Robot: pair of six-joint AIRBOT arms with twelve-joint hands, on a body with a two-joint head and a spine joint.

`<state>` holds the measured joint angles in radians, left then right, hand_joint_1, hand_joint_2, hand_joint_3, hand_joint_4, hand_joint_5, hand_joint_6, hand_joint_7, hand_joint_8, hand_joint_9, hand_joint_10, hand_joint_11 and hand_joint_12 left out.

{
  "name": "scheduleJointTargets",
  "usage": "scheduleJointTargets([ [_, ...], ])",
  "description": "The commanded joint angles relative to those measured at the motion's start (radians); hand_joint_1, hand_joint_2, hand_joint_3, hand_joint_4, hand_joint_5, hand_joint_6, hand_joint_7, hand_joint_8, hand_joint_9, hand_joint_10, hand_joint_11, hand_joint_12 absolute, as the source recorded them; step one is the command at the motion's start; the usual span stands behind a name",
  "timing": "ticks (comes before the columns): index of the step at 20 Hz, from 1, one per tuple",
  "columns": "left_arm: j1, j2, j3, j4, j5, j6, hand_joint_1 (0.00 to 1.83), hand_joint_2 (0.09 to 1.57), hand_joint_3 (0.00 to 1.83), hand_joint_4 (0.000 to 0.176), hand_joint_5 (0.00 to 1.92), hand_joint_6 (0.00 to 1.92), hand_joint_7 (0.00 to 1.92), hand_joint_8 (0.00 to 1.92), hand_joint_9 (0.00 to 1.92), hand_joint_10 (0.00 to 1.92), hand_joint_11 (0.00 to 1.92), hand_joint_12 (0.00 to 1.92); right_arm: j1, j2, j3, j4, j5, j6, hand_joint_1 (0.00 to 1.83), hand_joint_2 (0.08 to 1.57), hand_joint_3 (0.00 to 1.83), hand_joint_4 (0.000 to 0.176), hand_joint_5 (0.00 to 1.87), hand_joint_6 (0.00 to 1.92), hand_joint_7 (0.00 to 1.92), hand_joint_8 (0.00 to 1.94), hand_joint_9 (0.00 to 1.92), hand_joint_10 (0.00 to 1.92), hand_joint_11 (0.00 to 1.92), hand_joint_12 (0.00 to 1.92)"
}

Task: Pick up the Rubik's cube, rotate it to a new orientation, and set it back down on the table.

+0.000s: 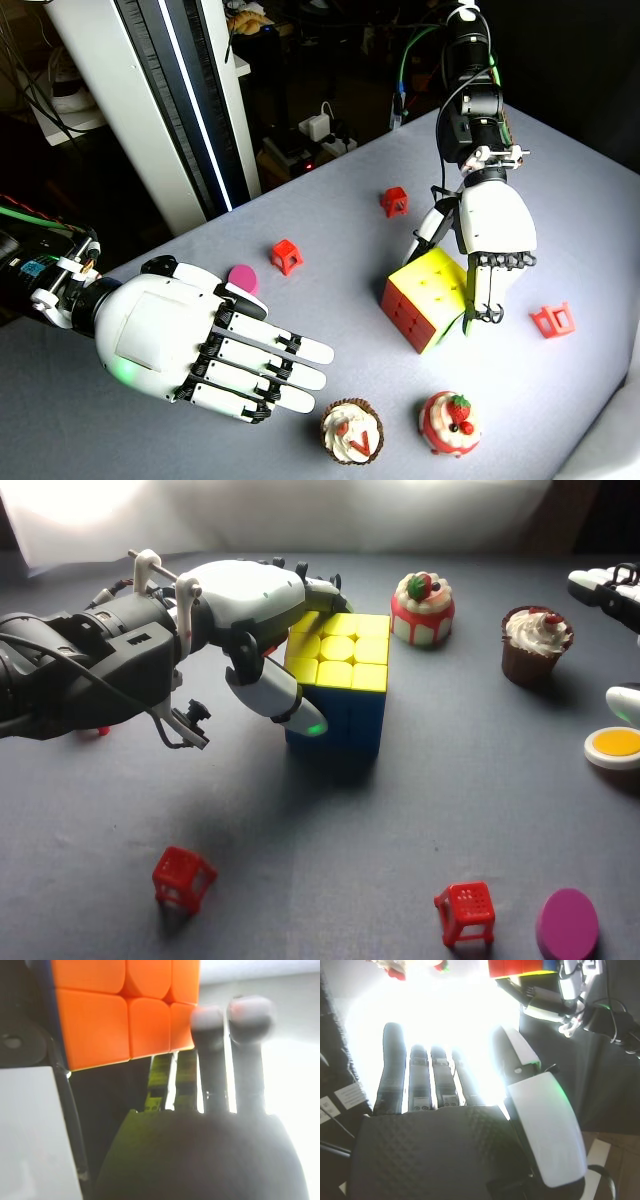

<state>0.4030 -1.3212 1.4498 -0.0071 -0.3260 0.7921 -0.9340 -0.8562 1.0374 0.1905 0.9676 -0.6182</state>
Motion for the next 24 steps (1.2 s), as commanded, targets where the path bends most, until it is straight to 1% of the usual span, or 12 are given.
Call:
scheduleJointTargets([
  [1,0.005,0.003,-0.005,0.004,-0.053,0.007,1.19,1.21,0.02,0.000,0.76,1.30,0.80,1.53,1.03,1.92,1.17,1.92,0.004,0.003,0.006,0.012,0.124,0.005,0.74,1.43,0.00,0.000,0.05,0.02,0.00,0.00,0.01,0.01,0.00,1.74],
  [3,0.009,0.008,-0.011,0.003,-0.069,0.007,1.18,1.25,0.01,0.000,0.82,1.14,0.64,1.66,0.41,1.92,0.54,1.92,0.004,0.003,0.006,0.012,0.125,0.005,0.65,1.45,0.00,0.000,0.03,0.01,0.00,0.00,0.01,0.01,0.00,1.69],
  [4,0.012,0.013,-0.017,0.003,-0.080,0.007,1.18,1.25,0.01,0.000,0.83,1.14,0.64,1.68,0.41,1.92,0.51,1.92,0.003,0.003,0.006,0.012,0.126,0.005,0.65,1.45,0.00,0.000,0.02,0.01,0.00,0.00,0.01,0.01,0.00,1.68],
  [6,0.017,0.025,-0.029,0.003,-0.106,0.007,1.14,1.20,0.00,0.000,0.85,1.23,0.83,1.87,0.90,1.92,1.03,1.92,0.001,0.003,0.006,0.012,0.132,0.005,0.64,1.45,0.00,0.000,0.02,0.01,0.00,0.00,0.03,0.02,0.00,1.67],
  [7,0.020,0.033,-0.037,0.003,-0.123,0.007,1.13,1.19,0.00,0.000,0.85,1.26,0.84,1.91,0.90,1.92,1.04,1.92,0.001,0.003,0.006,0.012,0.136,0.005,0.64,1.45,0.00,0.000,0.01,0.01,0.00,0.00,0.02,0.01,0.00,1.67],
  [8,0.022,0.039,-0.044,0.003,-0.138,0.007,1.21,0.78,0.93,0.000,0.93,1.38,0.75,1.79,0.79,1.92,0.91,1.92,0.001,0.003,0.006,0.012,0.139,0.005,0.62,1.44,0.00,0.000,0.03,0.01,0.00,0.00,0.06,0.04,0.00,1.69],
  [10,0.025,0.054,-0.061,0.007,-0.169,0.006,1.21,0.78,0.92,0.000,0.91,1.36,0.76,1.76,0.77,1.92,0.88,1.92,0.001,0.003,0.006,0.012,0.144,0.005,0.61,1.44,0.00,0.000,0.03,0.02,0.01,0.00,0.07,0.06,0.00,1.73],
  [14,0.036,0.081,-0.089,0.032,-0.246,-0.027,1.16,1.02,0.48,0.000,0.81,1.36,0.69,1.59,0.59,1.92,0.71,1.92,0.001,0.003,0.006,0.005,0.163,0.005,0.69,1.42,0.00,0.000,0.04,0.04,0.03,0.01,0.00,0.31,0.00,1.67],
  [17,0.043,0.092,-0.101,0.047,-0.293,-0.053,1.17,0.91,0.72,0.000,0.82,1.41,0.71,1.71,0.69,1.92,0.81,1.92,0.001,0.003,0.006,-0.007,0.179,0.005,0.69,1.47,0.02,0.000,0.01,0.04,0.01,0.00,0.00,0.30,0.00,1.65],
  [19,0.047,0.102,-0.113,0.049,-0.322,-0.055,1.16,0.95,0.66,0.000,0.78,1.43,0.70,1.69,0.69,1.92,0.78,1.92,0.007,0.001,0.006,-0.015,0.184,0.005,0.64,1.50,0.01,0.000,0.01,0.01,0.02,0.00,0.00,0.26,0.00,1.34],
  [21,0.048,0.107,-0.120,0.061,-0.342,-0.066,1.16,0.86,0.91,0.000,0.75,1.57,0.76,1.81,0.81,1.92,0.89,1.92,0.012,-0.005,0.010,-0.025,0.184,0.005,0.63,1.52,0.01,0.000,0.00,0.00,0.01,0.01,0.00,0.25,0.00,1.07],
  [24,0.054,0.107,-0.121,0.064,-0.366,-0.081,1.14,0.81,1.08,0.000,0.73,1.70,0.78,1.91,0.90,1.92,0.99,1.92,0.022,-0.023,0.031,-0.047,0.186,0.005,0.46,1.53,0.01,0.000,0.04,0.02,0.06,0.02,0.00,0.41,0.00,1.09],
])
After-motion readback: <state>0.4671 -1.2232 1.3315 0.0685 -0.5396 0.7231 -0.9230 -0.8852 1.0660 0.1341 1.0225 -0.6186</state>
